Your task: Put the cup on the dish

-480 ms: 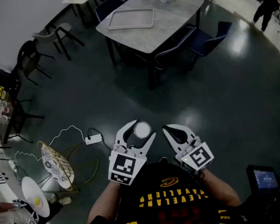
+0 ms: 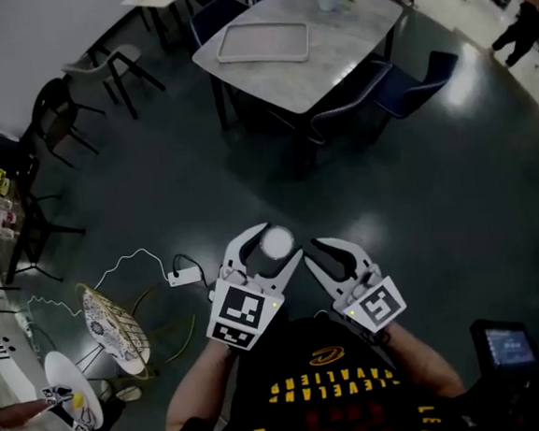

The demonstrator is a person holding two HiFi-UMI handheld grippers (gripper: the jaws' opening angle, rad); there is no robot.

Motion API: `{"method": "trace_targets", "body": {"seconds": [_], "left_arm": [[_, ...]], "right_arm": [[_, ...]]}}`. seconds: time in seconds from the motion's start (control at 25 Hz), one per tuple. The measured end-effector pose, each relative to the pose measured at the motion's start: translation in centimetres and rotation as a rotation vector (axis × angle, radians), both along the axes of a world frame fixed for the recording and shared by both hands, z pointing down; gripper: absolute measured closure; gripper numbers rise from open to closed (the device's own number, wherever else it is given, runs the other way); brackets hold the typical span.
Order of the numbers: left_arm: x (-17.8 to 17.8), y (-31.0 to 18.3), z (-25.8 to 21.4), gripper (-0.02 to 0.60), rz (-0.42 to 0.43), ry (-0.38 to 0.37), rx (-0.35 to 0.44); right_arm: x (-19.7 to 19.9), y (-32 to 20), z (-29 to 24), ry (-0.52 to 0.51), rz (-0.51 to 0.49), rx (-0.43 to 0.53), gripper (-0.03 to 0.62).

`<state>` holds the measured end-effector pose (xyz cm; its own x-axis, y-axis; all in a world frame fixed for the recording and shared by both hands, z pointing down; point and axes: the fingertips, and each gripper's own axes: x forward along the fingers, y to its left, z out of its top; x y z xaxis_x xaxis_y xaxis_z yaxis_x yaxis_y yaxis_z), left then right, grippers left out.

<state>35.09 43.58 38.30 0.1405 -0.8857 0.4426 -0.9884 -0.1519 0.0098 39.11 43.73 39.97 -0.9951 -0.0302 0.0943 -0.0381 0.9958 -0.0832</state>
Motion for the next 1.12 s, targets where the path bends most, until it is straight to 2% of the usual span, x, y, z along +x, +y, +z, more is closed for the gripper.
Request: {"method": "trace_targets", "body": {"seconds": [0.08,0.2,0.24,0.48,0.64,0.8,1.12], "left_arm": [[-2.0,-0.6,-0.3,0.318,0.022,0.005,0.006],[-4.3,-1.5,-0.9,0.318,0.066,0.01,0.009],[-5.1,-1.8,-1.1,0.318,0.081,0.009,0.005],[-8.3,-3.1,-2.0,0.318,0.162,0.005,-0.022],[-10.4,-3.5,-1.9,0.318,0.178,-0.003,-0.033],[-12.2,-3.5,-1.4,0.318,0.178,0.021,-0.038],[-13.9,-4.4,-1.4,0.318,0.173,0.067,-0.016]], "right_arm": [[-2.4,0.3,0.4,0.022,-0.015,0.02,0.486],[-5.9,0.0,0.5,0.04,0.0,0.058,0.377],[-7.0,-0.2,0.4,0.042,0.009,0.065,0.358],[-13.0,-0.9,-0.6,0.037,0.023,0.095,0.356],[-15.8,-1.6,-0.8,0.027,0.046,0.085,0.356],[-17.8,-1.5,-0.6,0.033,0.055,0.114,0.358],[-19.6,-2.3,-0.9,0.012,0.041,0.092,0.358]]}}
